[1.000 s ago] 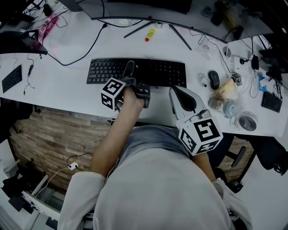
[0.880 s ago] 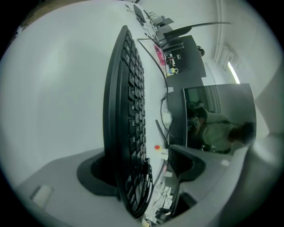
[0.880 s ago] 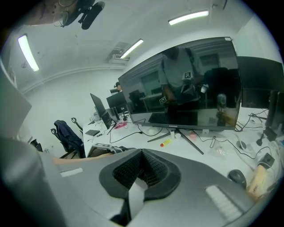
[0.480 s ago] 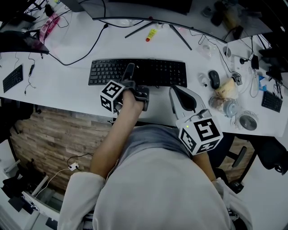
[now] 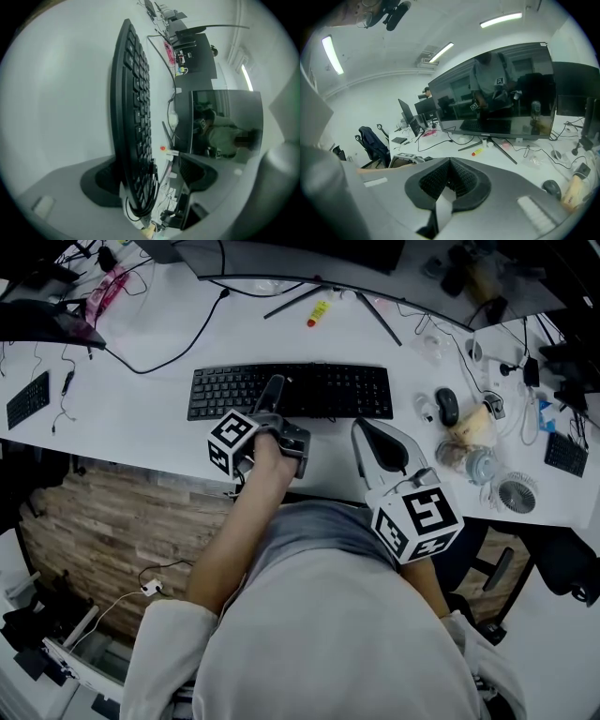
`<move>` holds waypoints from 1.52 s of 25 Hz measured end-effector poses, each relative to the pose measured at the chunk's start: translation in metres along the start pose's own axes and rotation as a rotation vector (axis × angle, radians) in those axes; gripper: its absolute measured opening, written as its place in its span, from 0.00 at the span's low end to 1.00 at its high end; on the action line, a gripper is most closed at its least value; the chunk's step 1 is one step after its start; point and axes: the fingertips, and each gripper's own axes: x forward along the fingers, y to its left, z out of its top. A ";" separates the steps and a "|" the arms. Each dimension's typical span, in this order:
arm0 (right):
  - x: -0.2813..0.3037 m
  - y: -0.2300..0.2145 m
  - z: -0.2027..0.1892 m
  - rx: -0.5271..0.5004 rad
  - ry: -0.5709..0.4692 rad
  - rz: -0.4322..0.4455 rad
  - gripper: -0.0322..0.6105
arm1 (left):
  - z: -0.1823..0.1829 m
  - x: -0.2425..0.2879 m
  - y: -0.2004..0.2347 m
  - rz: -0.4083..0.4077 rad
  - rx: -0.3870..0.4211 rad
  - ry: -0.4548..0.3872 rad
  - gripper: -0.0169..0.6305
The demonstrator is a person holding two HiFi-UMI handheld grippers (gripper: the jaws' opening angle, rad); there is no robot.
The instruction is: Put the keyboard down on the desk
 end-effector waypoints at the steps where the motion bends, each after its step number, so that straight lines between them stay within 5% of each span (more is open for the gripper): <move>1: 0.000 0.001 0.000 -0.001 0.000 0.002 0.04 | 0.002 0.000 -0.006 -0.013 0.014 -0.003 0.03; 24: 0.004 0.020 0.003 -0.014 -0.008 0.036 0.04 | -0.005 -0.052 0.003 0.042 0.022 0.108 0.03; 28: 0.006 0.025 0.004 -0.017 -0.013 0.042 0.04 | -0.003 -0.060 -0.018 -0.016 0.154 0.112 0.03; 38: -0.002 0.022 0.010 -0.009 -0.050 0.016 0.04 | 0.007 -0.091 -0.076 -0.146 0.637 0.013 0.03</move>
